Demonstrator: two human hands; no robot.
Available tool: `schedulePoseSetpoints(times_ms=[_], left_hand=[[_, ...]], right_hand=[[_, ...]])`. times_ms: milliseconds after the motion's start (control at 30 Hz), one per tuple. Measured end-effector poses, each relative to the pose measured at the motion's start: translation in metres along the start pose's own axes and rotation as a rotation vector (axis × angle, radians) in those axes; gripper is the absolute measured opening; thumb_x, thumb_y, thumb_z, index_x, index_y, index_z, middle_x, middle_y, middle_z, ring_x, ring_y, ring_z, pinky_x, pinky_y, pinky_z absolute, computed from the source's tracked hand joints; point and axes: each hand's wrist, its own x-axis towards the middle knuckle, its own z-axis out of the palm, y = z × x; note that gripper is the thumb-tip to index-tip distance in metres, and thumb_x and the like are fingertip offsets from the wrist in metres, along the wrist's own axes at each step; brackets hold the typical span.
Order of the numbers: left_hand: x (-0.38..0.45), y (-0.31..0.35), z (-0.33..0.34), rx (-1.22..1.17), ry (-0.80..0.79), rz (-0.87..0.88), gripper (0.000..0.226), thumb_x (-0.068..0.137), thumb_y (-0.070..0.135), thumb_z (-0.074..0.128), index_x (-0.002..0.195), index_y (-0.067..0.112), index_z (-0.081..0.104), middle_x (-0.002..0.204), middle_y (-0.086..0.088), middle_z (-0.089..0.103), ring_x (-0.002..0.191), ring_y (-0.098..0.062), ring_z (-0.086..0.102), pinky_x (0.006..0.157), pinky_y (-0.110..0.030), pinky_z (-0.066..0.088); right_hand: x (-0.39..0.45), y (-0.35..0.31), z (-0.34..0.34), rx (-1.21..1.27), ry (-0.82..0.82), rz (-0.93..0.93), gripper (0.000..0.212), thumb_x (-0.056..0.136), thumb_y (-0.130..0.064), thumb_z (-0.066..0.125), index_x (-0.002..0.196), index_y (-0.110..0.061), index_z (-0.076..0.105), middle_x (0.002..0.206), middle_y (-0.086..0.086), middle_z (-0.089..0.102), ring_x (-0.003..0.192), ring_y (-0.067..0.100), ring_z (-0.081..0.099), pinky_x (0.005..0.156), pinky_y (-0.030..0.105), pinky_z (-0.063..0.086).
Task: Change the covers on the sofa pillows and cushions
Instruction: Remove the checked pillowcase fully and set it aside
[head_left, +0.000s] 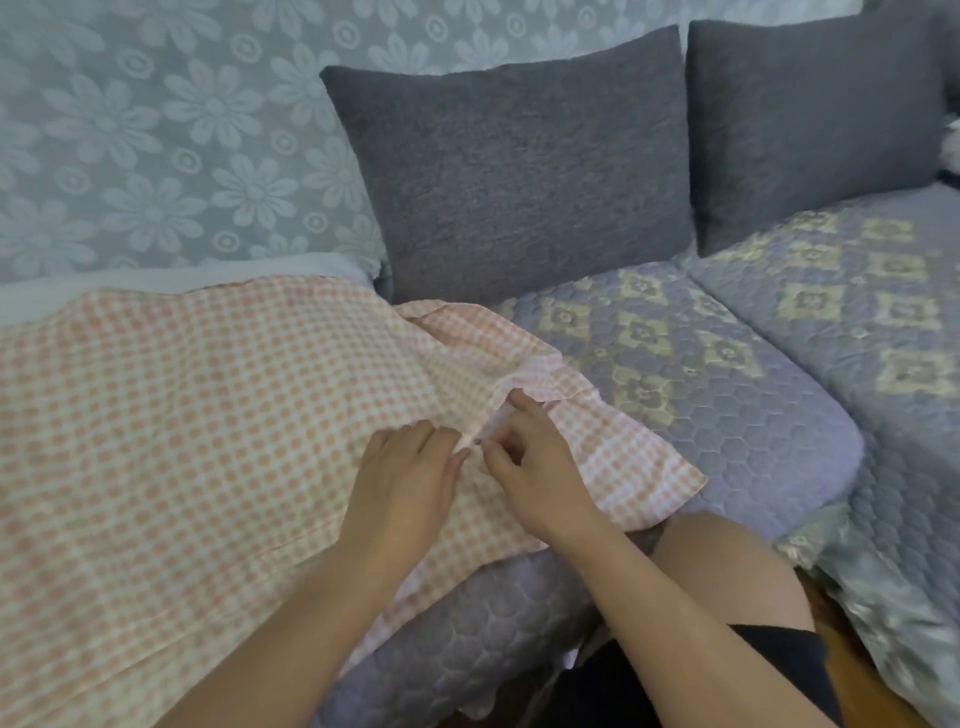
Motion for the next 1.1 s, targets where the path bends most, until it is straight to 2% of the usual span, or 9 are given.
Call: schedulePoseSetpoints(times_ms=[100,167,300,433,567,700,867,1000,1100], left_hand=[[0.001,0.001,-0.004,-0.018,0.045,0.086,0.022,0.102,0.022,0.054,0.086,0.014,0.066,0.071,0.003,0.054,0.061,-0.018,0.049,0.061,-0.037,0.043],[0.001,0.000,-0.007,-0.017,0.069,0.125,0.025,0.101,0.016,0.053,0.077,0.012,0.062,0.067,0.002,0.052,0.057,-0.019,0.047,0.058,-0.039,0.043],[-0.003,-0.010,-0.012,0.057,0.095,0.185,0.024,0.098,0.014,0.055,0.077,0.010,0.065,0.067,0.001,0.055,0.056,-0.020,0.049,0.059,-0.035,0.042],[-0.007,-0.016,-0.012,0.100,0.072,0.256,0.016,0.095,0.012,0.063,0.080,0.013,0.069,0.067,0.001,0.056,0.058,-0.021,0.054,0.062,-0.037,0.044],[-0.006,-0.013,-0.001,0.126,-0.008,0.286,0.026,0.073,-0.002,0.081,0.080,0.017,0.066,0.068,0.004,0.055,0.061,-0.020,0.052,0.062,-0.036,0.042],[-0.003,-0.002,0.008,0.157,-0.021,0.244,0.031,0.069,-0.004,0.083,0.078,0.016,0.061,0.071,0.003,0.052,0.068,-0.020,0.048,0.067,-0.034,0.037],[-0.023,-0.005,0.015,0.223,-0.111,0.163,0.036,0.061,-0.004,0.083,0.088,0.015,0.068,0.085,-0.001,0.058,0.082,-0.026,0.052,0.080,-0.040,0.040],[-0.030,-0.007,0.018,0.207,-0.167,0.142,0.040,0.061,0.000,0.083,0.097,0.016,0.071,0.096,-0.001,0.062,0.092,-0.027,0.055,0.086,-0.042,0.040],[-0.032,-0.004,0.013,0.201,-0.175,0.135,0.029,0.072,0.011,0.073,0.100,0.018,0.072,0.108,-0.002,0.064,0.104,-0.029,0.056,0.094,-0.043,0.039]], right_hand=[[0.004,0.007,0.008,-0.055,0.009,-0.018,0.019,0.094,-0.013,0.058,0.075,-0.012,0.052,0.115,0.002,0.062,0.133,-0.011,0.035,0.087,0.003,0.035],[0.012,0.010,0.011,-0.128,0.069,-0.052,0.014,0.092,-0.012,0.055,0.078,-0.015,0.052,0.125,0.003,0.057,0.107,-0.007,0.051,0.080,0.023,0.049],[0.046,0.025,-0.021,-0.498,0.420,0.060,0.014,0.087,-0.010,0.051,0.073,-0.012,0.053,0.087,0.001,0.054,0.086,0.026,0.049,0.081,0.039,0.042],[0.069,0.042,-0.045,-0.682,0.443,0.322,0.015,0.086,-0.011,0.057,0.073,-0.010,0.051,0.107,0.008,0.052,0.103,0.033,0.044,0.091,0.043,0.037],[0.080,0.057,-0.043,-0.854,0.314,0.358,0.015,0.091,-0.008,0.052,0.104,-0.006,0.060,0.121,0.012,0.056,0.118,0.038,0.044,0.102,0.047,0.039],[0.088,0.056,-0.058,-0.833,0.211,0.361,0.023,0.094,-0.013,0.052,0.115,-0.004,0.053,0.119,0.015,0.058,0.114,0.037,0.053,0.098,0.044,0.044],[0.085,0.060,-0.102,-0.474,-0.024,0.380,0.007,0.095,-0.014,0.063,0.094,-0.008,0.060,0.092,0.002,0.057,0.089,0.026,0.062,0.062,0.030,0.042],[0.064,0.066,-0.132,-0.047,0.024,0.455,0.008,0.099,-0.020,0.062,0.100,-0.016,0.070,0.086,-0.007,0.062,0.060,0.003,0.055,0.050,0.017,0.041],[0.064,0.076,-0.130,-0.267,0.163,0.372,0.012,0.101,-0.010,0.054,0.108,-0.015,0.062,0.094,0.000,0.058,0.075,0.015,0.056,0.059,0.024,0.043]])
